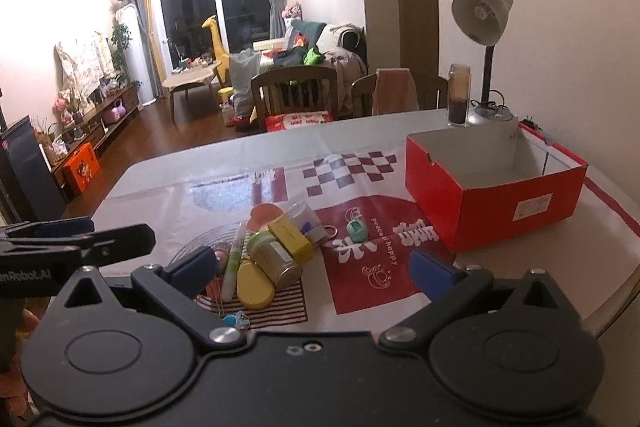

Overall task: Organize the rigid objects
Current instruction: 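Move both tools toward the cluster of small items on the tablecloth, then grasp the teal sharpener with the right tool while the left tool grasps the pink clip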

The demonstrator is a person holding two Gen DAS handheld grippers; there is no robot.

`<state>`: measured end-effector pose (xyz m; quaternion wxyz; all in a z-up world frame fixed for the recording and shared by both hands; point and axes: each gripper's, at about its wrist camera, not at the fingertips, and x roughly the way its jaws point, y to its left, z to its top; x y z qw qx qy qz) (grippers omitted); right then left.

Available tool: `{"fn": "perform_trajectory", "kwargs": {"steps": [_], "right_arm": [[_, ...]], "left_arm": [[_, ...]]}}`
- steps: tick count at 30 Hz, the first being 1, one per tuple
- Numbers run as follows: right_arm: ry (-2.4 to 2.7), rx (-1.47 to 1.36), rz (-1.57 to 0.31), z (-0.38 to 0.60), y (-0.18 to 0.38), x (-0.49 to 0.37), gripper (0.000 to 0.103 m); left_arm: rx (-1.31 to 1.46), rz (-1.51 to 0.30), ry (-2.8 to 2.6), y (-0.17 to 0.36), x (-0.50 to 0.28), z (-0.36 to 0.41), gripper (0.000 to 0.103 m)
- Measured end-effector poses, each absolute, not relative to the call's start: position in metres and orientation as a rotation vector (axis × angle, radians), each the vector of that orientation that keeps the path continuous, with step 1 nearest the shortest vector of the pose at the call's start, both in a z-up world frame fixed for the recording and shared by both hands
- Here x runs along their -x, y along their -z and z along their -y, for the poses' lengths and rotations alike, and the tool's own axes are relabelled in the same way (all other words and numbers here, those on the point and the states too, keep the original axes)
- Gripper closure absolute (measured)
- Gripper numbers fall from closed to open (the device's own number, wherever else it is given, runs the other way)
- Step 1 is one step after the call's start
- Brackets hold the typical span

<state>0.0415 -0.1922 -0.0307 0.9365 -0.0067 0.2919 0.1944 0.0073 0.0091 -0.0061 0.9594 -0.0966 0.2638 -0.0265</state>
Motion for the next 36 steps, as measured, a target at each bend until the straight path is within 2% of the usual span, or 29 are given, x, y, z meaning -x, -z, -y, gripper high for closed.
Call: {"fn": "perform_trajectory", "kwargs": {"steps": [13,30,36], "right_arm": [[-0.511,0.066,-0.652,0.184,0.051,-0.078,0.002],[-0.629,0.166,-0.704,0.176,0.09,-0.182,0.005],[-0.596,0.227,-0.768,0.171,0.122,-0.228,0.015]], "left_arm": [[0.233,-0.57,0.005,0.023,-0.031,-0.017,0.0],[0.29,-0.647,-0.2,0.085,-0.085,-0.031,0.001],[0.289,-0.696,-0.247,0.111,-0.099,-0.031,0.001]]}}
